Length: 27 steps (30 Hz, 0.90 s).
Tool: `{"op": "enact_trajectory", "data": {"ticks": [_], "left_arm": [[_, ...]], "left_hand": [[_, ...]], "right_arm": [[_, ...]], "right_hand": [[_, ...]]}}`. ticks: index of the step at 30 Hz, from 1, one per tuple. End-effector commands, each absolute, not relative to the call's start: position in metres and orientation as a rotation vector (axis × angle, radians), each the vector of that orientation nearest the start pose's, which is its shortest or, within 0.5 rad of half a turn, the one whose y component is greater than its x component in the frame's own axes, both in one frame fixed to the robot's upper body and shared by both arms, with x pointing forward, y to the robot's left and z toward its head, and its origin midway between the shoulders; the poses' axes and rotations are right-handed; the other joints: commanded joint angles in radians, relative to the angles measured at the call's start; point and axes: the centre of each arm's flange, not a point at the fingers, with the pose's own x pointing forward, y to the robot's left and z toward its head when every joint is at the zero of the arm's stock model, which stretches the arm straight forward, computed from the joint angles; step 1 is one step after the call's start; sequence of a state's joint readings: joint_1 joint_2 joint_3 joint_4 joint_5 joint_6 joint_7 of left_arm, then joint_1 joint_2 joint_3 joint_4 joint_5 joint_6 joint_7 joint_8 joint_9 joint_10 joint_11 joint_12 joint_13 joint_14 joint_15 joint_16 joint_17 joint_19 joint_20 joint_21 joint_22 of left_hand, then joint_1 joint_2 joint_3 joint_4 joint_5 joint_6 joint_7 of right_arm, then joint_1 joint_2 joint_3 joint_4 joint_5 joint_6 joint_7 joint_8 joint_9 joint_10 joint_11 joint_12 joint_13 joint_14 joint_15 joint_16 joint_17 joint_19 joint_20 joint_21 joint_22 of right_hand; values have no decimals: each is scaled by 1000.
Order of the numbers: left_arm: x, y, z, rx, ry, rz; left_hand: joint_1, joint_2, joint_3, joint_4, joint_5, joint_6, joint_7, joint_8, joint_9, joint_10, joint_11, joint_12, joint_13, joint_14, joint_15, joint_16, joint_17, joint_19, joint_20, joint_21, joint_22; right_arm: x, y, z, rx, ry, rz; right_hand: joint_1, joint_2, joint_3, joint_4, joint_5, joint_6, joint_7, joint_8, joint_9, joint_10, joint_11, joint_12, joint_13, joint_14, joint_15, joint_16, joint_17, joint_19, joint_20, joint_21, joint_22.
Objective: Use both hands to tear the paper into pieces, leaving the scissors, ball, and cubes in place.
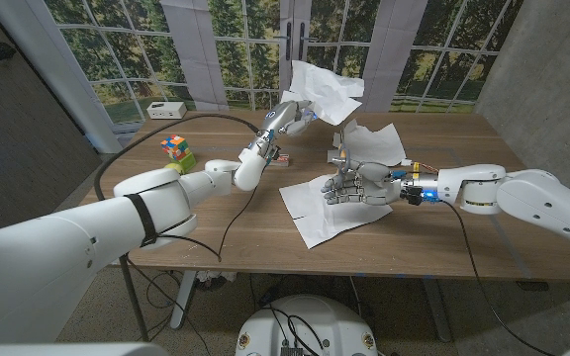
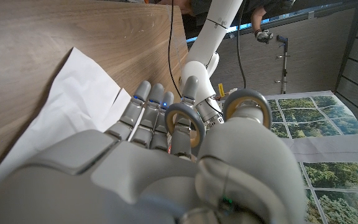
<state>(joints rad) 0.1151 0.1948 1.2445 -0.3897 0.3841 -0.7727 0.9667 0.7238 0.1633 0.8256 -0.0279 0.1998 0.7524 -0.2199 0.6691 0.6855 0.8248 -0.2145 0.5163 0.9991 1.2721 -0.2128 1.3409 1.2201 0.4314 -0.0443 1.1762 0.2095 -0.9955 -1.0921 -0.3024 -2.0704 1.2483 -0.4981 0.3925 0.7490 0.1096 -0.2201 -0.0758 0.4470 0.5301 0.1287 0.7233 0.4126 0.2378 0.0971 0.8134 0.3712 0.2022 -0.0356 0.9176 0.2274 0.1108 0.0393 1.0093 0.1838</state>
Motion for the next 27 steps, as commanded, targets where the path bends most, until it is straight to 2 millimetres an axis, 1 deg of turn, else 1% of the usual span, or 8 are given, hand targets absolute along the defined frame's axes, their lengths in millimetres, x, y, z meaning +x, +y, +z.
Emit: {"op": "enact_trajectory", "data": {"ticks": [1, 17, 27], "left_arm": [[673, 109, 66, 967, -1295, 2], [678, 115, 73, 944, -1266, 57], [678, 115, 72, 950, -1266, 47]], "left_hand": [[6, 8, 3, -6, 2, 15, -2, 4, -4, 14, -3, -3, -1, 12, 2, 8, 6, -6, -142, 5, 1], [3, 9, 5, -9, 2, 23, -2, 0, -18, 22, -3, -4, -9, 11, 2, 7, 3, -7, -140, 6, -1], [1, 9, 7, -12, 1, 28, -2, 3, -20, 25, -3, -5, -13, 10, 2, 6, 2, -7, -140, 7, -2]], "right_arm": [[485, -216, -20, -95, 25, 1003], [487, -214, -22, -85, 34, 1006], [488, -213, -20, -122, 36, 995]], "right_hand": [[3, 3, -2, -6, -5, -29, 40, 0, 2, 11, 9, 6, 0, 3, -5, 3, 3, 3, 5, -1, 1], [1, 2, -3, -6, -6, -28, 38, -3, 4, 12, 8, 8, -1, 5, -4, 2, 2, 3, 6, -3, 2], [3, 4, -1, -7, -7, -26, 39, -4, 4, 12, 8, 9, -2, 5, -2, 2, 1, 4, 6, -4, 2]]}}
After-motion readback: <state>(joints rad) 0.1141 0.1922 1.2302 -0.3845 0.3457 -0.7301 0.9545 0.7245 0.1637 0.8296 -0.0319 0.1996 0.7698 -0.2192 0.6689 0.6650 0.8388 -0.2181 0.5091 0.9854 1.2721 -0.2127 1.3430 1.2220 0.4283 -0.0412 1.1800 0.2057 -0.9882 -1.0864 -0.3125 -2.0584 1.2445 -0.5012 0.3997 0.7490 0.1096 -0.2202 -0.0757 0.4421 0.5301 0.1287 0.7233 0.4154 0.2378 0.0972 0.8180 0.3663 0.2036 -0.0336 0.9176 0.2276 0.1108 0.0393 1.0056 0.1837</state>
